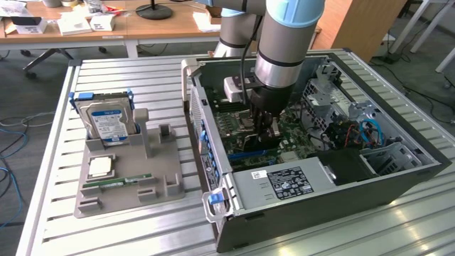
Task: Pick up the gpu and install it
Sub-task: 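Insert the gpu into the slot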
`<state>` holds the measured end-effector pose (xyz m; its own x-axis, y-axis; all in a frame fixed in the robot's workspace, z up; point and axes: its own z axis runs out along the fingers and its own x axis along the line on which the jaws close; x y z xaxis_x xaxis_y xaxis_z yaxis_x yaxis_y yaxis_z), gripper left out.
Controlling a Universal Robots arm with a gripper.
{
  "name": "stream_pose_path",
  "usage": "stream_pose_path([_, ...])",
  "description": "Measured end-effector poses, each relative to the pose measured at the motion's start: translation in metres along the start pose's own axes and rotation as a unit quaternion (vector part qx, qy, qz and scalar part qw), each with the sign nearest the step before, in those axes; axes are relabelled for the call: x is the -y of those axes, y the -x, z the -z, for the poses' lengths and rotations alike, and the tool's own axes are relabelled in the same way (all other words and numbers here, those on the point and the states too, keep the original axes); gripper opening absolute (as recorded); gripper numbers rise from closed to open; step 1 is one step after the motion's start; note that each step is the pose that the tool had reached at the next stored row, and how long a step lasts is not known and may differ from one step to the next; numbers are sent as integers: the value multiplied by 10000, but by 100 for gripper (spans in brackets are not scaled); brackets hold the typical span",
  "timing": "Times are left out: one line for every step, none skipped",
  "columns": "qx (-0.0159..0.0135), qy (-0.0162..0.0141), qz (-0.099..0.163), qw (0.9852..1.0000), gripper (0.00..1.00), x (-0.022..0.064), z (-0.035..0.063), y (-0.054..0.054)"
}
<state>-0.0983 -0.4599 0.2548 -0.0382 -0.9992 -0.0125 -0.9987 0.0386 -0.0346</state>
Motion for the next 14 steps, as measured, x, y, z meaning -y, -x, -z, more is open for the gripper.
stream_pose_path([0,0,0,10000,26,0,0,0])
stream_pose_path([0,6,-1,10000,26,-1,0,0])
stream_pose_path([0,12,-1,10000,26,-1,0,0])
stream_pose_path([0,14,-1,10000,26,-1,0,0])
stream_pose_path([-1,17,-1,10000,26,-1,0,0])
stream_pose_path([-1,19,0,10000,26,0,0,0])
stream_pose_path([-1,20,-1,10000,26,0,0,0])
stream_pose_path([-1,25,0,10000,26,0,0,0])
stream_pose_path([-1,28,0,10000,26,0,0,0])
stream_pose_path([-1,31,-1,10000,26,0,0,0])
stream_pose_path([-1,35,0,10000,26,0,0,0])
stream_pose_path([-1,39,-1,10000,26,0,0,0])
stream_pose_path([-2,41,-1,10000,26,0,0,0])
stream_pose_path([-2,46,-1,10000,26,1,0,0])
